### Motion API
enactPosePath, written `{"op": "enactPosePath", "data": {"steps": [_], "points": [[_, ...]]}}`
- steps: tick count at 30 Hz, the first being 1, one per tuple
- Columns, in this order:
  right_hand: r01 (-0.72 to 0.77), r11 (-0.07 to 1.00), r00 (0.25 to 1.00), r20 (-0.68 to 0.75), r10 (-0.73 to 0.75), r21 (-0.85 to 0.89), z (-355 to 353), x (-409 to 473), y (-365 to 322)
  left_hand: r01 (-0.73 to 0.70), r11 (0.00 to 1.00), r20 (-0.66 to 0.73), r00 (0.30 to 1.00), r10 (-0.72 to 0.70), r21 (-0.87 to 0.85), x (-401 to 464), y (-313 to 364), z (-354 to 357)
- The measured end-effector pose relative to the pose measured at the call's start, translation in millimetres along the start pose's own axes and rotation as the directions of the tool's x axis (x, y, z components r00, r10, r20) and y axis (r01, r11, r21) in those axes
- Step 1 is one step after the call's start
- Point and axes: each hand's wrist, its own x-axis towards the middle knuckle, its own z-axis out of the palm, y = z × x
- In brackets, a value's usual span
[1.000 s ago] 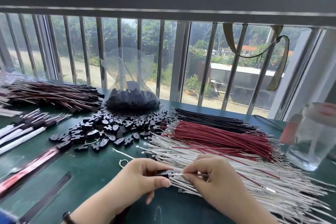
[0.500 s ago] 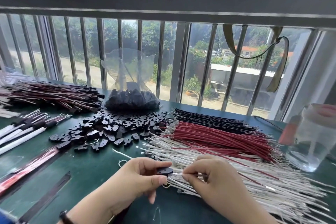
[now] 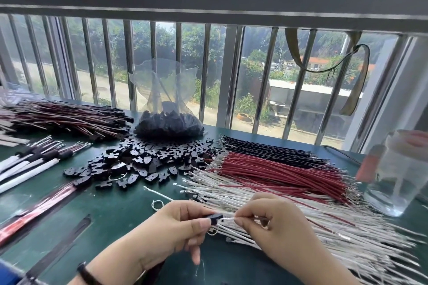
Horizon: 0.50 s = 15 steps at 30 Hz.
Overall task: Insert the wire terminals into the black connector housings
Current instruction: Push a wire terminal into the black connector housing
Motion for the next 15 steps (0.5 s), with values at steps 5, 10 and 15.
{"op": "enactPosePath", "data": {"steps": [5,10,15], "points": [[0.016,1.0,0.999,0.04,-0.015,-0.024,-0.7,-1.1,-1.7,-0.001,0.999,-0.025,1.0,0.0,-0.033,-0.3,-0.5,-3.2],[-0.061,0.998,0.989,0.136,0.061,-0.001,-4.8,-0.5,2.9,-0.042,0.999,-0.056,0.998,0.04,-0.033,0.0,0.3,-3.5],[-0.086,0.996,0.975,0.21,0.078,0.031,-3.3,0.9,-0.4,-0.017,0.999,0.012,1.0,0.016,0.029,-0.6,-1.2,-3.5]]}}
